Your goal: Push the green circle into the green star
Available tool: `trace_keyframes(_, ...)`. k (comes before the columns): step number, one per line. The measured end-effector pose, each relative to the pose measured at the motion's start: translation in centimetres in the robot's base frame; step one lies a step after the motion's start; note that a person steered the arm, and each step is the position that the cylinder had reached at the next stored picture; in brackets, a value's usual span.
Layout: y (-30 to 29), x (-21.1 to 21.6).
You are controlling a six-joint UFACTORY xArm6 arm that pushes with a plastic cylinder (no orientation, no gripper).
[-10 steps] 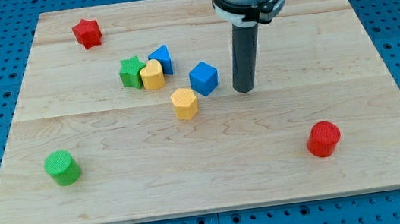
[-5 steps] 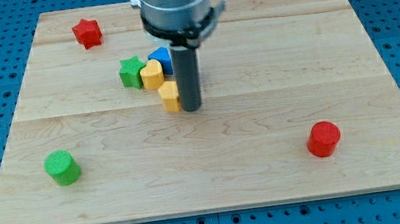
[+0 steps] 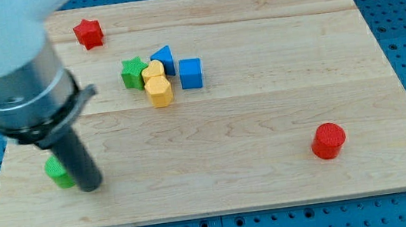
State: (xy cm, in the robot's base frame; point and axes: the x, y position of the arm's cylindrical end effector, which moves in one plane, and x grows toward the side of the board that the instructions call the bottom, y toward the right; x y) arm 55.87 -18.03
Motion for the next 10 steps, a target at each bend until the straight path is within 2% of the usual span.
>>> trace_keyframes(1,-5.7,0.1)
trace_keyframes(2,-4.9,-1.2)
trace_keyframes(4,-0.6,-9.2)
trace_keyframes(5,-2.6,-9.9)
trace_keyframes(7,5.5,-11.5)
trace_keyframes(9,-2.7,-12.7)
trace_keyframes(10,3.4,-13.5)
